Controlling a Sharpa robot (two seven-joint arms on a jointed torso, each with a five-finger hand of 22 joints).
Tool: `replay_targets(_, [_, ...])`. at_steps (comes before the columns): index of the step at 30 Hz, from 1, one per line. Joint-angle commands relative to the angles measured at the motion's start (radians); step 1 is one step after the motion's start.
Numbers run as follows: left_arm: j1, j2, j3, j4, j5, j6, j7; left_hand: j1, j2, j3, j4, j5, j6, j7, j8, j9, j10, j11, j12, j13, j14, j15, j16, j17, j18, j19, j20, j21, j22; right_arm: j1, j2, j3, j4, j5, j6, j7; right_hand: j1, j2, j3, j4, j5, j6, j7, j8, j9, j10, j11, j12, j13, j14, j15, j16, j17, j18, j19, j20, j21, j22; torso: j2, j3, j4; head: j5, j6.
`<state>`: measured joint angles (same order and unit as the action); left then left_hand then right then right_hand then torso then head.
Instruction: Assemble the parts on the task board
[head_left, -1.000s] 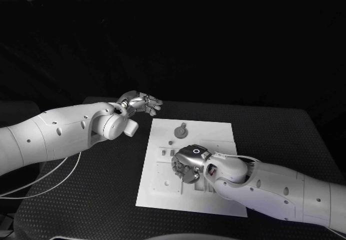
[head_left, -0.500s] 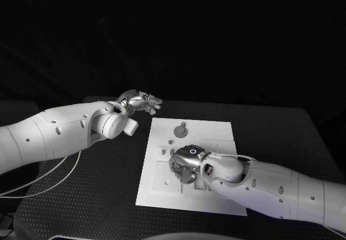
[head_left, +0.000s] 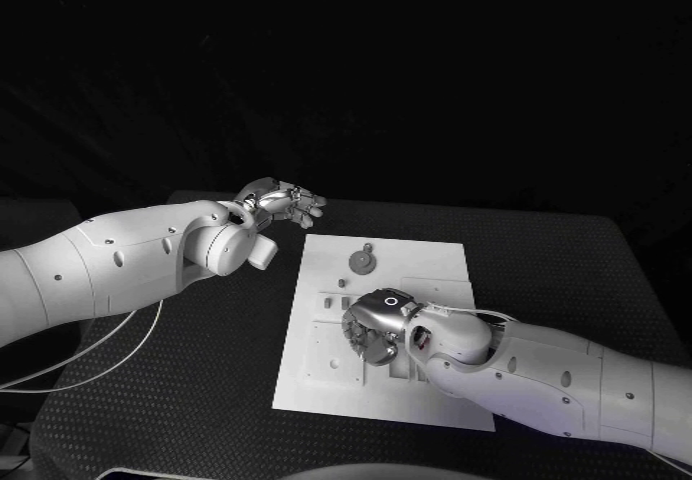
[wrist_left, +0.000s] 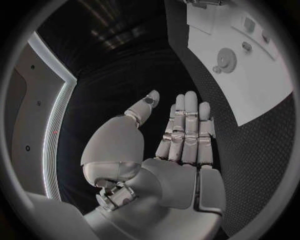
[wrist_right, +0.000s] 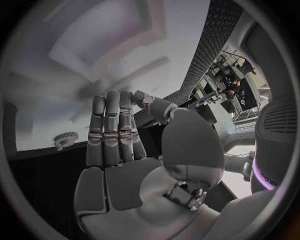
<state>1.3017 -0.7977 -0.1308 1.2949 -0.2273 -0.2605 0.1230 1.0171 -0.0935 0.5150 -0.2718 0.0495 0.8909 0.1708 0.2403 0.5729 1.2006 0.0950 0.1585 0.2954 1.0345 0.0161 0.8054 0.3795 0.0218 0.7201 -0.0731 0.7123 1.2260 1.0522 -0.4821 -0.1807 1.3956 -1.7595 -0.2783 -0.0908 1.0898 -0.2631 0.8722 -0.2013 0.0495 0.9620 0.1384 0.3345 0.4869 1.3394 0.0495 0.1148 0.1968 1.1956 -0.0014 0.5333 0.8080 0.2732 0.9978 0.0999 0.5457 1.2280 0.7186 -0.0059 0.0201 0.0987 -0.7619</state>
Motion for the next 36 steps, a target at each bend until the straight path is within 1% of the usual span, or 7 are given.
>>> replay_targets(1, [0.003,0.0,0.001,0.002,0.005,0.014,0.005,-0.009,0.0,-0.006,0.001,0.002,-0.008,-0.001,0.004,0.0,-0.008,0.002,0.004,0.001,0.005,0.001,-0.004,0.001,-0.001,0.007,-0.008,-0.007,0.001,-0.007,-0.01,-0.007,-0.009,0.018,0.036,-0.009,-0.003,-0.012,-0.027,-0.009,0.003,-0.03,0.013,-0.016,-0.005,-0.042,0.035,-0.023,-0.013,-0.012,0.001,-0.009,0.006,-0.017,-0.013,0.004,-0.007,0.002,0.0,0.0005,-0.0006,0.0,0.0])
replay_targets(13, [0.003,-0.001,0.001,-0.002,0.005,0.015,0.004,-0.009,-0.001,-0.007,0.001,0.002,-0.009,-0.001,0.004,0.0,-0.01,0.002,0.004,0.001,0.004,0.002,-0.005,0.002,-0.001,0.007,-0.008,-0.008,0.002,0.003,-0.041,-0.007,0.016,0.015,-0.016,-0.026,-0.015,-0.031,-0.102,-0.035,0.001,-0.066,0.017,-0.034,-0.009,-0.138,0.068,-0.05,-0.029,-0.014,0.014,-0.025,0.026,-0.011,-0.021,0.015,-0.017,0.01,0.0,0.001,0.0,-0.004,0.006])
replay_targets(20, [0.003,-0.001,0.001,-0.008,0.005,0.017,0.003,-0.009,0.0,-0.006,0.001,0.002,-0.009,-0.001,0.004,0.0,-0.01,0.002,0.004,0.001,0.004,0.002,-0.006,0.002,-0.001,0.006,-0.008,-0.008,0.002,0.05,-0.087,-0.006,0.058,0.038,-0.091,-0.032,-0.016,-0.033,-0.106,-0.034,0.0,-0.059,0.02,-0.029,-0.005,-0.141,0.066,-0.042,-0.026,-0.001,0.011,-0.023,0.036,-0.011,-0.009,0.011,-0.014,0.013,-0.001,0.0012,-0.0003,-0.008,0.012])
replay_targets(23, [0.003,-0.001,0.001,-0.008,0.005,0.017,0.004,-0.009,0.0,-0.006,0.001,0.002,-0.009,-0.001,0.004,0.0,-0.01,0.002,0.004,0.001,0.004,0.002,-0.006,0.003,-0.001,0.006,-0.008,-0.008,0.002,0.066,-0.11,0.001,0.081,0.073,-0.121,-0.013,-0.01,-0.034,-0.097,-0.032,0.0,-0.058,0.019,-0.028,-0.003,-0.137,0.064,-0.039,-0.024,0.005,0.008,-0.021,0.041,-0.011,-0.003,0.008,-0.012,0.014,-0.001,0.0011,-0.0017,-0.012,0.018])
replay_targets(25, [0.003,-0.001,0.001,-0.008,0.005,0.017,0.005,-0.009,0.0,-0.006,0.001,0.002,-0.009,-0.001,0.004,0.0,-0.01,0.002,0.004,0.001,0.004,0.002,-0.006,0.003,-0.001,0.006,-0.008,-0.008,0.002,0.078,-0.13,0.018,0.102,0.115,-0.13,0.006,-0.002,-0.034,-0.082,-0.028,0.001,-0.058,0.024,-0.028,-0.002,-0.132,0.06,-0.036,-0.022,0.016,0.004,-0.017,0.046,-0.011,0.009,0.004,-0.008,0.015,-0.001,0.0014,-0.0022,-0.013,0.021])
replay_targets(29, [0.003,-0.002,0.001,-0.009,0.005,0.018,0.006,-0.009,0.0,-0.006,0.001,0.002,-0.009,-0.001,0.004,0.0,-0.01,0.002,0.004,0.001,0.004,0.002,-0.006,0.003,-0.001,0.006,-0.008,-0.008,0.002,0.11,-0.178,0.041,0.141,0.174,-0.086,0.03,0.001,-0.034,-0.077,-0.025,0.001,-0.057,0.024,-0.027,-0.002,-0.13,0.059,-0.035,-0.021,0.022,0.003,-0.015,0.049,-0.011,0.016,0.001,-0.005,0.016,-0.001,0.0028,-0.0033,-0.018,0.028])
replay_targets(36, [0.003,-0.003,0.001,-0.008,0.005,0.019,0.006,-0.008,0.0,-0.006,0.001,0.002,-0.009,-0.001,0.004,0.0,-0.01,0.002,0.005,0.002,0.004,0.002,-0.007,0.003,-0.001,0.006,-0.007,-0.009,0.002,0.171,-0.254,0.048,0.151,0.158,0.063,0.006,0.001,-0.029,-0.079,-0.013,0.003,-0.058,0.011,-0.028,-0.001,-0.133,0.057,-0.037,-0.019,0.039,0.0,-0.009,0.058,-0.011,0.035,-0.007,0.004,0.022,-0.001,0.001,-0.0034,-0.021,0.032])
